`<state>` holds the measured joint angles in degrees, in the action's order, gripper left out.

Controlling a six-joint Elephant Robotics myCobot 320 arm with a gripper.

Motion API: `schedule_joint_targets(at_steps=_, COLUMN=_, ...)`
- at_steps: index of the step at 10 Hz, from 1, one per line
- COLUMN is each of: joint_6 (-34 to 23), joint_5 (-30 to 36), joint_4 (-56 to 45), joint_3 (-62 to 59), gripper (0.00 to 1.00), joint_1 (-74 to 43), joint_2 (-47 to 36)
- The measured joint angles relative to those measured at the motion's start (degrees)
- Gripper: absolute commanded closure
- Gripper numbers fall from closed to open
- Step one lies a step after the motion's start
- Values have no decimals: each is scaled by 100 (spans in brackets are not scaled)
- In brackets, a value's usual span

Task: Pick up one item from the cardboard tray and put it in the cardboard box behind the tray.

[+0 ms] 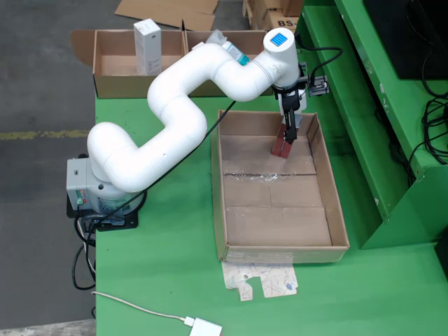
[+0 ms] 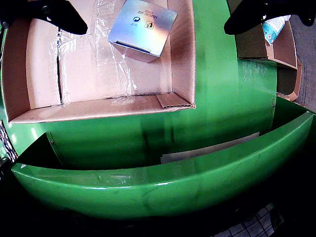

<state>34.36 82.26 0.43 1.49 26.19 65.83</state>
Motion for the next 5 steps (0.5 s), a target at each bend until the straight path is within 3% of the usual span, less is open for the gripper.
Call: schedule_joint_targets(at_steps=5, joint_6=0, joint_5=0, joint_4=0, joint_3=0, gripper=50, joint_1=0, joint_2=0)
